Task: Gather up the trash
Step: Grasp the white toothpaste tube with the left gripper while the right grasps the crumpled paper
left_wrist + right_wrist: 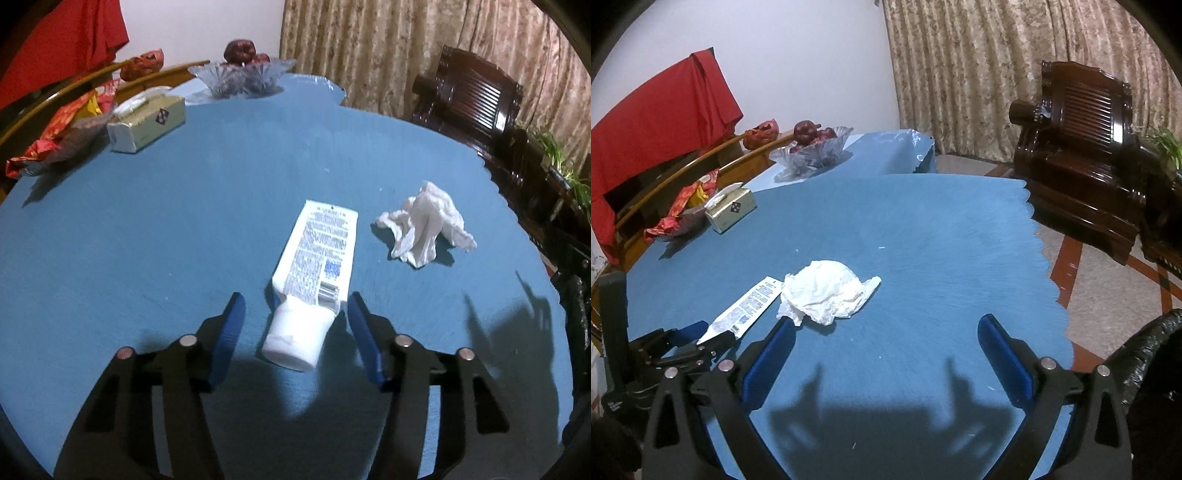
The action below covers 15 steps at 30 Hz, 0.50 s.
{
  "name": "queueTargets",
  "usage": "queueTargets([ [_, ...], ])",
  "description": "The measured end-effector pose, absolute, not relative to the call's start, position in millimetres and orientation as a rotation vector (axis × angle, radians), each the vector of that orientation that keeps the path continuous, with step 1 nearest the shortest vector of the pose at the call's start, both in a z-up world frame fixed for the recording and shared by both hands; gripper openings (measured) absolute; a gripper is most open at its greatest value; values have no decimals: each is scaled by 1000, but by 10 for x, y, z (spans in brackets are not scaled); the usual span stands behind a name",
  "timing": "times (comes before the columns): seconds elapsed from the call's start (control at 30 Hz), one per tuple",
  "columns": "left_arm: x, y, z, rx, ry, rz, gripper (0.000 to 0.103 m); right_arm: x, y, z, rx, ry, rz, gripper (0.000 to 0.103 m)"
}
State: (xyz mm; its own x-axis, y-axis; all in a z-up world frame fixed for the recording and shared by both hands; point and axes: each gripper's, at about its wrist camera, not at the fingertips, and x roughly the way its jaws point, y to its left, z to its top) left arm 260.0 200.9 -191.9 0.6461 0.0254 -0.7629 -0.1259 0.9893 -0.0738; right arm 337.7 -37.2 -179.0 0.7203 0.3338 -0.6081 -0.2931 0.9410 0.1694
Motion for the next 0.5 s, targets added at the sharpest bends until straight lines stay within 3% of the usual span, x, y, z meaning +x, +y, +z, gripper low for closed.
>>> queueTargets([
  [0.2,2604,2001,-1944,-133,873,63,37,3534,-246,-1824,56,693,361,97],
  [0.5,2569,2102,-1797,-144,804,96,35,3811,114,-1870,48,710,421,97],
])
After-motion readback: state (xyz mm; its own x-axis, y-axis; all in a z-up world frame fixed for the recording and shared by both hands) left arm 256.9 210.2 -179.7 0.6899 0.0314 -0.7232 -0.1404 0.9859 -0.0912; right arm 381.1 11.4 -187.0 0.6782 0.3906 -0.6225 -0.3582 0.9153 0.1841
